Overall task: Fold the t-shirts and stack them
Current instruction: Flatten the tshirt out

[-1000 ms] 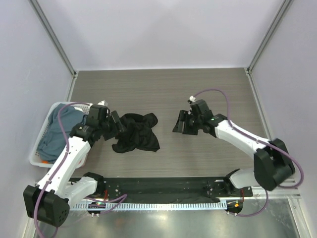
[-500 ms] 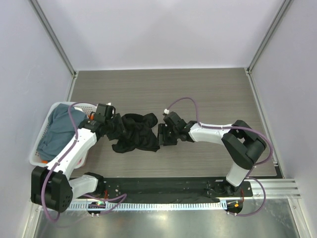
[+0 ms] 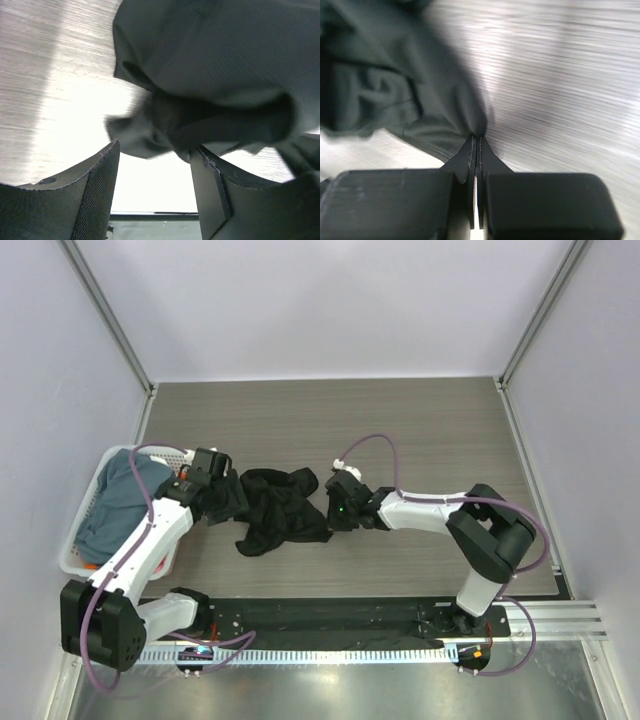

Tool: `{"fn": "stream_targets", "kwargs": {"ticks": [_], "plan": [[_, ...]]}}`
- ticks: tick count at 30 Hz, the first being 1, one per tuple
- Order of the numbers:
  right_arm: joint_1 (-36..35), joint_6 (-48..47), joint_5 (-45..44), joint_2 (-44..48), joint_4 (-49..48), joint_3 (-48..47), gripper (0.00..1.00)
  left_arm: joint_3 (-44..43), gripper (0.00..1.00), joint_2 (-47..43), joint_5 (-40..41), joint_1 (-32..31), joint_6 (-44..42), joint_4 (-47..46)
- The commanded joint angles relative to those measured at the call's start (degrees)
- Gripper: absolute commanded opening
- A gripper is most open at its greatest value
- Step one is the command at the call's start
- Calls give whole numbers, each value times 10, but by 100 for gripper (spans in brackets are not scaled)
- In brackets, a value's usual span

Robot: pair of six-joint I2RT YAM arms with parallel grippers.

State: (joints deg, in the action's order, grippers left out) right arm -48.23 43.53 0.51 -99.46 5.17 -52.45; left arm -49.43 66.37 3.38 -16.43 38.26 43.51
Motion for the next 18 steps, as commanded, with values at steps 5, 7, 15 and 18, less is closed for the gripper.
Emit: {"fn": "stream_targets", "kwargs": {"ticks": [5, 7, 15, 18], "plan": [[23, 0, -262, 222, 218, 2, 1, -12, 59, -42, -31, 0, -14, 33], [24, 16, -268, 268, 247, 23, 1, 3, 59, -51, -62, 0, -5, 26], [25, 40, -275, 359, 287, 52, 1, 62, 61, -52, -123, -10, 39, -40], [28, 29, -292, 357, 295, 41, 1, 44, 63, -7, -122, -10, 40, -60]]}}
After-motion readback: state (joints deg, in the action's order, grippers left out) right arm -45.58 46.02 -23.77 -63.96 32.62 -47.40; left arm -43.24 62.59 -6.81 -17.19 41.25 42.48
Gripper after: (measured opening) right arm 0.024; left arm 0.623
